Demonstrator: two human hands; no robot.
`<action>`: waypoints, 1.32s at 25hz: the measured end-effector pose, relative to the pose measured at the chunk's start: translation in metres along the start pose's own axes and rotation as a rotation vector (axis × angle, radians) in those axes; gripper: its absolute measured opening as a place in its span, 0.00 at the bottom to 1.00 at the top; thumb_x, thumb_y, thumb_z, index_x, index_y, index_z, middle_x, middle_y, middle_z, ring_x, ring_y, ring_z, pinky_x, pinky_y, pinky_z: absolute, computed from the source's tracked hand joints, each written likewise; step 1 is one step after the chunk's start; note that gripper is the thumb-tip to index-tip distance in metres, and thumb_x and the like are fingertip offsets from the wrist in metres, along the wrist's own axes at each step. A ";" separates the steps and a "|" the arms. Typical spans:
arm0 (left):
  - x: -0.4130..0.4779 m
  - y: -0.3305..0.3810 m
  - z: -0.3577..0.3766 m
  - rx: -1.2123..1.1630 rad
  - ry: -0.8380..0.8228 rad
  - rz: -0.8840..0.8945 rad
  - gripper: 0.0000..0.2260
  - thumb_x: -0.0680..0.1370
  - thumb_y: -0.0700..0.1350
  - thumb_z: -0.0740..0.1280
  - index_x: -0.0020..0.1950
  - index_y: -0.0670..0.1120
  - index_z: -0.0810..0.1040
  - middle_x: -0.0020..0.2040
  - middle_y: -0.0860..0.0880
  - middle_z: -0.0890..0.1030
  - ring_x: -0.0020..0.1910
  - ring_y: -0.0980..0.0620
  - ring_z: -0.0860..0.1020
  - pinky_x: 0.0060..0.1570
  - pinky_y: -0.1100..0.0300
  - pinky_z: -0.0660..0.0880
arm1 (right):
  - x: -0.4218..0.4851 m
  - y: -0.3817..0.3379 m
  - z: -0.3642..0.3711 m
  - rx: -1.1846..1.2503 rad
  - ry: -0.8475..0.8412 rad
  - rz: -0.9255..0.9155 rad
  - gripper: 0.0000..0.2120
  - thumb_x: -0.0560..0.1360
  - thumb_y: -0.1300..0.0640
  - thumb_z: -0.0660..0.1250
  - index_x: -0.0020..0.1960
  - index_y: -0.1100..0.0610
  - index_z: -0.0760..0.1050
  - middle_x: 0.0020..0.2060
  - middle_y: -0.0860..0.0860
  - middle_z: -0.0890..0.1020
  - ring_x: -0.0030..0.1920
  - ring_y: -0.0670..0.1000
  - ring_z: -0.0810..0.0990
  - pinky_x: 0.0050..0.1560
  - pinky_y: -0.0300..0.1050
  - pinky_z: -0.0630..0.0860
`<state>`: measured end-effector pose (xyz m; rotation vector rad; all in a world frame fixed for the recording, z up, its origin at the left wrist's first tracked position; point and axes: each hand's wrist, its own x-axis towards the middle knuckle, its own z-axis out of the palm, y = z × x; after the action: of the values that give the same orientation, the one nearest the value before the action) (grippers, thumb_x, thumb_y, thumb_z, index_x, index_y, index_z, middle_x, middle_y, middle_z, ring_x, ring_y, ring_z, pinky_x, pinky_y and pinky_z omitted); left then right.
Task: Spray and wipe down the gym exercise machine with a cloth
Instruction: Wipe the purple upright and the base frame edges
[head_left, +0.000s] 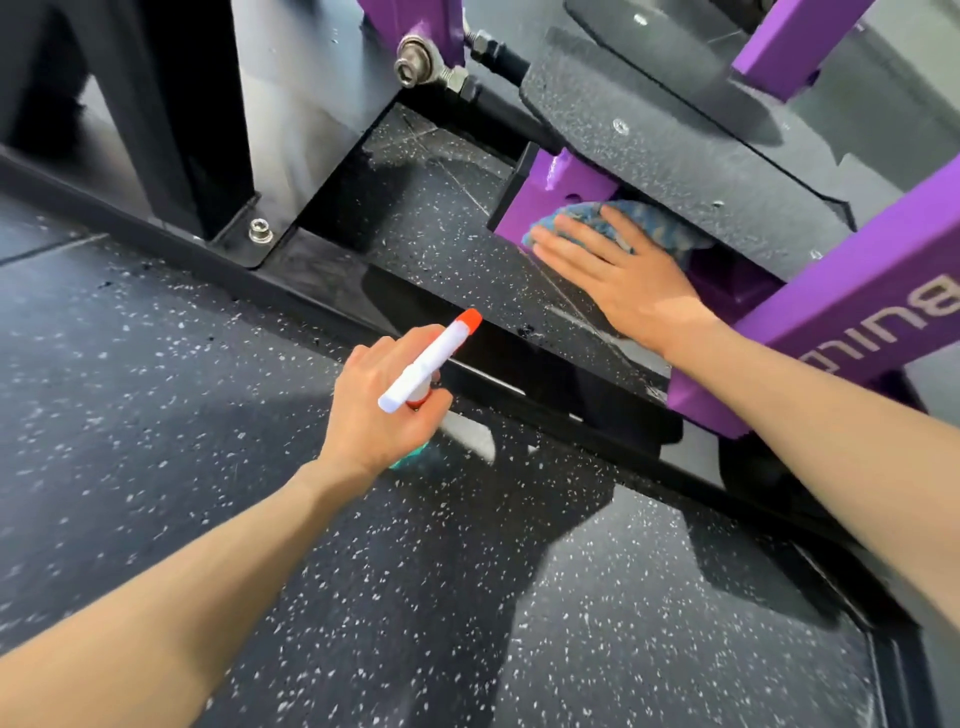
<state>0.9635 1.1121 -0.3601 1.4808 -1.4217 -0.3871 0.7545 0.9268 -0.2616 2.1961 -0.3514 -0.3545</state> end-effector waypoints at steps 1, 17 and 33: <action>0.000 0.000 0.000 0.007 0.006 0.003 0.18 0.66 0.42 0.61 0.55 0.52 0.75 0.35 0.49 0.79 0.35 0.43 0.75 0.40 0.46 0.75 | -0.001 0.002 -0.004 0.069 0.007 0.009 0.32 0.71 0.69 0.43 0.75 0.61 0.59 0.74 0.51 0.62 0.74 0.54 0.62 0.74 0.47 0.35; 0.005 -0.001 0.001 -0.022 -0.028 -0.073 0.20 0.65 0.43 0.62 0.55 0.49 0.79 0.36 0.55 0.80 0.37 0.44 0.78 0.43 0.48 0.76 | 0.032 -0.026 -0.019 -0.399 -0.342 -0.183 0.31 0.82 0.55 0.47 0.71 0.65 0.28 0.75 0.54 0.35 0.75 0.54 0.34 0.72 0.56 0.34; 0.003 -0.001 -0.002 -0.003 -0.022 -0.071 0.19 0.65 0.42 0.63 0.54 0.48 0.79 0.36 0.50 0.80 0.37 0.43 0.76 0.43 0.55 0.71 | -0.039 -0.071 -0.050 -0.377 -1.279 0.041 0.20 0.79 0.53 0.57 0.70 0.53 0.69 0.66 0.56 0.72 0.67 0.64 0.67 0.65 0.63 0.60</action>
<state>0.9659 1.1102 -0.3587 1.5325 -1.3875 -0.4502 0.7458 1.0188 -0.2833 1.3328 -0.9004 -1.6359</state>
